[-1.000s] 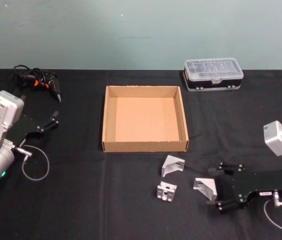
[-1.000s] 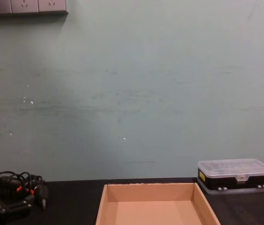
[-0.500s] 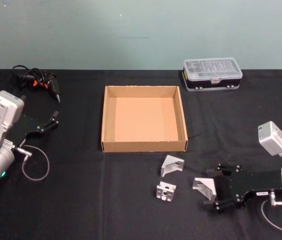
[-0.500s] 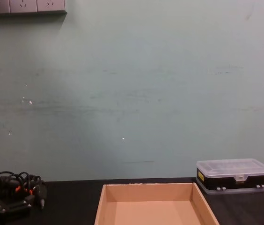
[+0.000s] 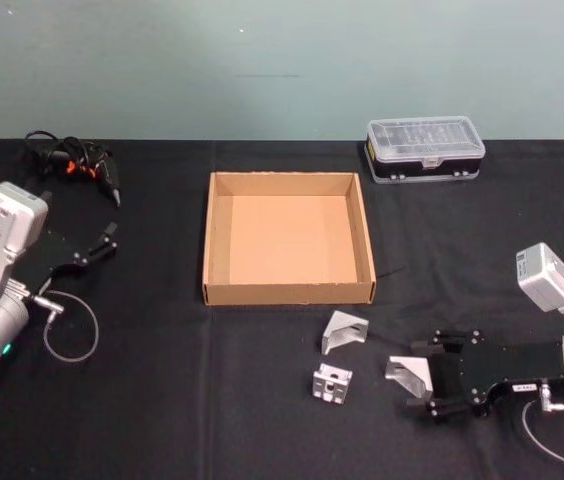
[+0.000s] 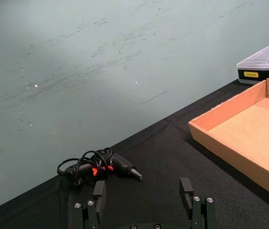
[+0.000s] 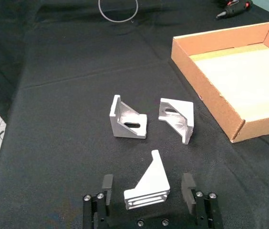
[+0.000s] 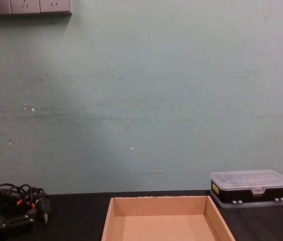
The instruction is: Use one hand to pick up the angle iron from the table and place it into the box.
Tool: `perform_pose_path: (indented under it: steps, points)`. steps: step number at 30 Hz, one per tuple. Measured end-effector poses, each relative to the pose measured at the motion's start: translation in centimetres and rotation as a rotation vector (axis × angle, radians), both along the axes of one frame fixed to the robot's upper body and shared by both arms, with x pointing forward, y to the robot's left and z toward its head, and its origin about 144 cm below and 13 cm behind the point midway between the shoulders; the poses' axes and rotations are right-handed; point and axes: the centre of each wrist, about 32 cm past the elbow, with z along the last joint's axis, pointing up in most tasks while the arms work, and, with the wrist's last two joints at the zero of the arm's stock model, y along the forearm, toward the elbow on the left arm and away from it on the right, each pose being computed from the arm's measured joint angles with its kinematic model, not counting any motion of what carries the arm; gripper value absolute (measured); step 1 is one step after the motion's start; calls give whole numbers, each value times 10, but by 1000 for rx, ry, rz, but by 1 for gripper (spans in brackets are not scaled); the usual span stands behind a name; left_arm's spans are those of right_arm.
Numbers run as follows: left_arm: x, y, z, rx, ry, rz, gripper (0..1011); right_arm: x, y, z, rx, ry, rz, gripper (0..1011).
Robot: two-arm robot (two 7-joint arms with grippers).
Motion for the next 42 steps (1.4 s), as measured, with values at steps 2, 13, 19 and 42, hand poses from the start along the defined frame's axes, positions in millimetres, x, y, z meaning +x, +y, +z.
perform_pose_path:
  steps: [2,13,19,42]
  points:
    - [0,0,0,0,0,0,1011,0,0,0,0,0,0,863]
    - [0,0,0,0,0,0,1011,0,0,0,0,-1,0,547]
    - [0,0,0,0,0,0,1011,0,0,0,0,-1,0,531]
    - [0,0,0,0,0,0,1011,8,25,64,55,-175,-51,531]
